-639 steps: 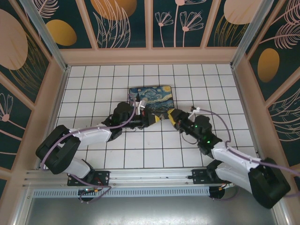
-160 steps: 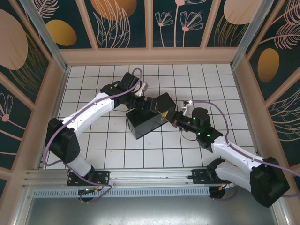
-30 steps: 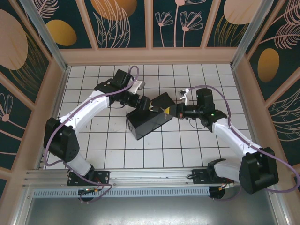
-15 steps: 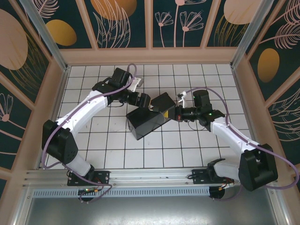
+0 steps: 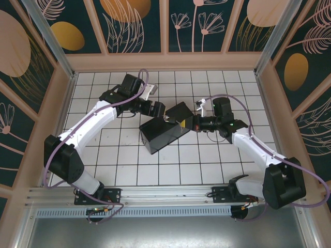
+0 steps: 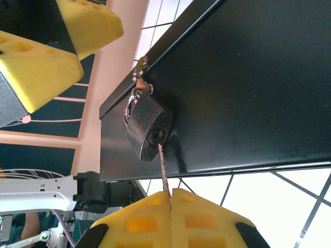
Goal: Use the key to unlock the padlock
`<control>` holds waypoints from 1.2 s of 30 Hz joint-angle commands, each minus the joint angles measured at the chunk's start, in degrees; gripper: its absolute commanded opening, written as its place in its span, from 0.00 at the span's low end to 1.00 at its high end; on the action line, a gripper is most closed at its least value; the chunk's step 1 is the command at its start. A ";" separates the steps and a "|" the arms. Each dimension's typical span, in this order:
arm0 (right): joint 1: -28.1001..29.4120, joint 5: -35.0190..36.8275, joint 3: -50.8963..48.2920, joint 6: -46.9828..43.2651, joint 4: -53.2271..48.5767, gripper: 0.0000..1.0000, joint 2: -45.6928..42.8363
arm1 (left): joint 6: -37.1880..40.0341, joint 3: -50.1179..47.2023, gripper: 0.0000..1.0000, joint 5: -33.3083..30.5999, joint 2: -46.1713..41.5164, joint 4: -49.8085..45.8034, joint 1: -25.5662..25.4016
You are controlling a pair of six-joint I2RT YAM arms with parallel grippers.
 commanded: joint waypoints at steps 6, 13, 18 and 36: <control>2.23 0.01 3.57 -1.42 1.55 0.00 2.19 | -0.75 -1.17 0.85 -0.42 -1.93 0.47 0.13; 4.19 -1.02 3.79 -2.10 0.20 0.00 1.33 | -0.40 -0.15 0.85 -1.61 -1.36 -0.34 0.17; 6.17 -1.07 4.44 -2.19 -0.80 0.00 0.45 | -0.33 0.42 0.86 -2.40 -0.75 -0.74 0.19; 1.72 1.42 4.61 -4.95 -6.79 0.00 -1.92 | 1.45 3.76 0.87 -12.27 -1.29 -6.09 -2.70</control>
